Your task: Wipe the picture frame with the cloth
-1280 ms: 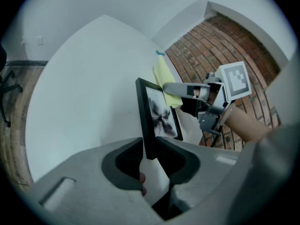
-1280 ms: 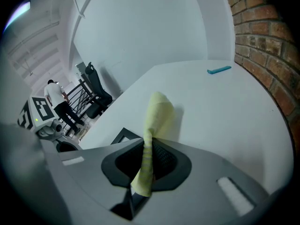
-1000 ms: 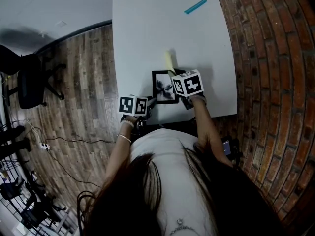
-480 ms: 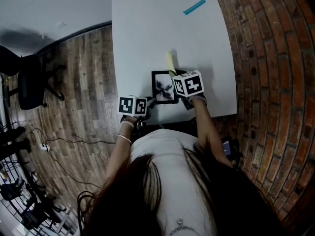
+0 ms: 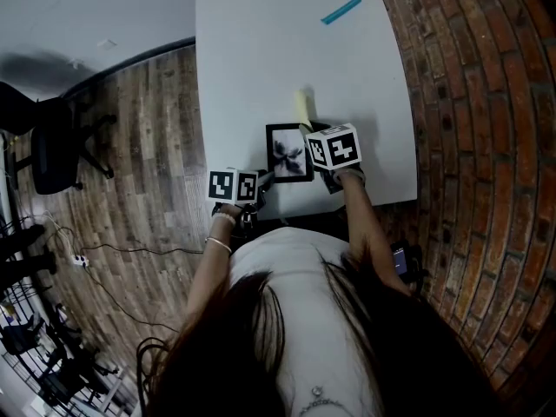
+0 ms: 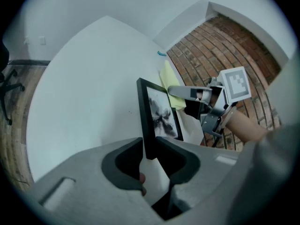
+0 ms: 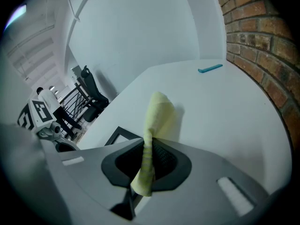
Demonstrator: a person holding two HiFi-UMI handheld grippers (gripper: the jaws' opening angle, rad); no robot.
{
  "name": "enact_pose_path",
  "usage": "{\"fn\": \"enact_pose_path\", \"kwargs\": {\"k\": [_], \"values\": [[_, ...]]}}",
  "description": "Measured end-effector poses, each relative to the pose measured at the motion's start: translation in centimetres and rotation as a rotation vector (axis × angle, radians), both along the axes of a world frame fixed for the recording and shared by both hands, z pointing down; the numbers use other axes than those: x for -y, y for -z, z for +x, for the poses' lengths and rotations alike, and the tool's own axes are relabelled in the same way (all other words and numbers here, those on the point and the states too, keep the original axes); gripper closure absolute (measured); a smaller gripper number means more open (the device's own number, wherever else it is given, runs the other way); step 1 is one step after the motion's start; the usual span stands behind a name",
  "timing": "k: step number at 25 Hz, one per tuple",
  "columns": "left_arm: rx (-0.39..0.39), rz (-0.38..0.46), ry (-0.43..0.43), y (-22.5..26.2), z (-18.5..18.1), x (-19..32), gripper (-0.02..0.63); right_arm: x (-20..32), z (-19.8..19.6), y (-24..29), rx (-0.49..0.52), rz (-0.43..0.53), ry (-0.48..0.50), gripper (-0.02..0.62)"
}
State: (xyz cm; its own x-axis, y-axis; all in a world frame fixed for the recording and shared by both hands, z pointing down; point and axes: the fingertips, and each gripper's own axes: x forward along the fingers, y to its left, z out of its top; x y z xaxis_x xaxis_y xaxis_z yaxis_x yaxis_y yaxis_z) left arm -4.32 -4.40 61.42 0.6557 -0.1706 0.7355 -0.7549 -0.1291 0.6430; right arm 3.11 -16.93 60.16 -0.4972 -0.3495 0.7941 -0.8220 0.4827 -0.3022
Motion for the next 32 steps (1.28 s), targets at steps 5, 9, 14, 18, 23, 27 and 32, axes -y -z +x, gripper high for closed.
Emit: {"fn": "enact_pose_path", "kwargs": {"k": [5, 9, 14, 18, 23, 27, 32], "values": [[0.000, -0.001, 0.006, -0.1, 0.0, 0.0, 0.515, 0.0, 0.7, -0.1, -0.006, -0.005, -0.025, 0.558], [0.001, -0.001, 0.006, 0.1, 0.0, -0.1, 0.515, 0.0, 1.0, 0.0, -0.003, -0.007, -0.041, 0.559], [0.000, 0.003, 0.005, 0.0, 0.0, -0.1, 0.515, -0.1, 1.4, -0.1, -0.007, -0.008, -0.051, 0.560], [-0.001, 0.004, 0.007, 0.1, -0.1, -0.1, 0.515, -0.2, 1.4, 0.0, -0.009, -0.011, -0.059, 0.558], [-0.002, 0.006, 0.006, 0.0, 0.0, -0.1, 0.515, -0.4, 1.7, -0.1, -0.014, -0.009, -0.066, 0.559], [-0.003, 0.005, 0.007, 0.1, -0.1, -0.1, 0.515, -0.4, 1.8, 0.1, -0.023, 0.000, -0.067, 0.559], [-0.004, 0.007, 0.007, 0.1, -0.1, -0.1, 0.515, -0.4, 1.8, 0.3, -0.033, 0.008, -0.065, 0.560]]}}
